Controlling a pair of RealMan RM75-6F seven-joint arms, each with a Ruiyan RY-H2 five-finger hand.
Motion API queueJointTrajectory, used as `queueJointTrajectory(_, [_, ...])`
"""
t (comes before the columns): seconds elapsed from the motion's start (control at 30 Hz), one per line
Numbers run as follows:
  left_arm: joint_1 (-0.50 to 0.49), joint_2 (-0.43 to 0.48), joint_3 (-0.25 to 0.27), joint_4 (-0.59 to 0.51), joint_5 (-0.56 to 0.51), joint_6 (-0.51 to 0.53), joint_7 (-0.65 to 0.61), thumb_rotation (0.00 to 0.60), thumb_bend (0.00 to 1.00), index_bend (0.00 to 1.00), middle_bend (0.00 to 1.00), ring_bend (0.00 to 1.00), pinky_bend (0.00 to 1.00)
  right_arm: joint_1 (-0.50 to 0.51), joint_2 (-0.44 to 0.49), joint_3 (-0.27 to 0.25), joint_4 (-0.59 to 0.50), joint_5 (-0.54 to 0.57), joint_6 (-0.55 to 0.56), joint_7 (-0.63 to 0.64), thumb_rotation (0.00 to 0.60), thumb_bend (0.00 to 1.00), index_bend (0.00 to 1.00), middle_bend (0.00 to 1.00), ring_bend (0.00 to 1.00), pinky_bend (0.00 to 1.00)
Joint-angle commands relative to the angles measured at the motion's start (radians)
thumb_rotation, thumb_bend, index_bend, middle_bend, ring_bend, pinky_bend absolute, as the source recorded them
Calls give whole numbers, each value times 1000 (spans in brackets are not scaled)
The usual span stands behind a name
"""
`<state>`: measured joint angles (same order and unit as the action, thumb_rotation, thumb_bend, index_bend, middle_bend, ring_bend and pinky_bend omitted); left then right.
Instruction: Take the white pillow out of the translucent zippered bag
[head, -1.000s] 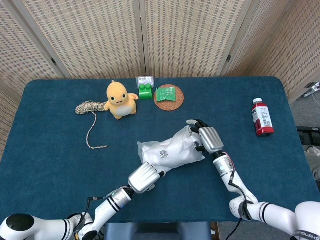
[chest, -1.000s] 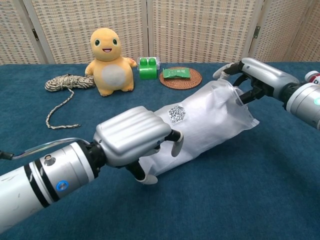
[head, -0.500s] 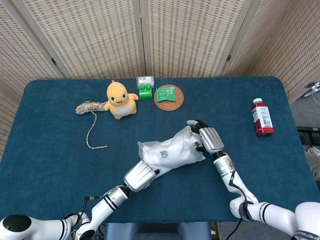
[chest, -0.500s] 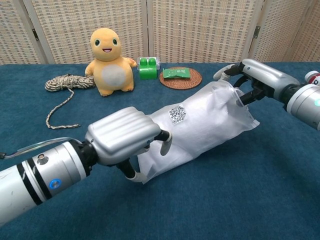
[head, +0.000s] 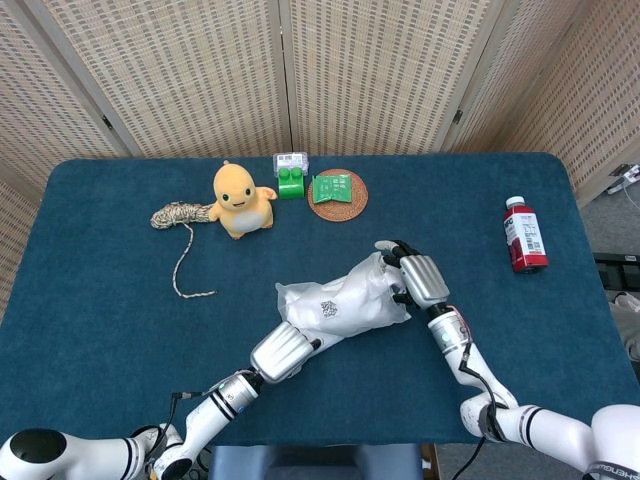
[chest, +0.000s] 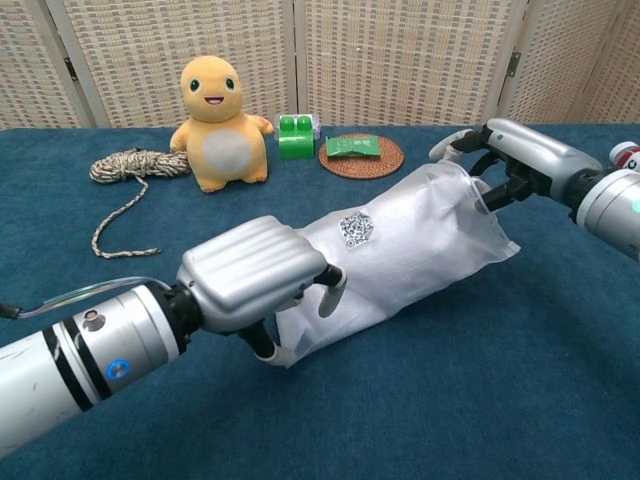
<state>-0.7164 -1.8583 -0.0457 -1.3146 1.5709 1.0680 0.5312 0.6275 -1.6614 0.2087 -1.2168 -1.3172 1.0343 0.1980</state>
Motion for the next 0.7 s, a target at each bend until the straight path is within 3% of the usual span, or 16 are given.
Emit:
queueJointTrajectory(0.03, [-1,-1,-2,-2,-8,-7,9,600,65,510,1000,929,952,-1,1,0,0,-1,1,1,600,555,662,211,123,292])
queueJointTrajectory(0.7, [16,6,-1,-7,-62,-21,47,600,65,511,1000,925,945,-6,-4,-3,7,-3,1,12,600,555,662,212,123,292])
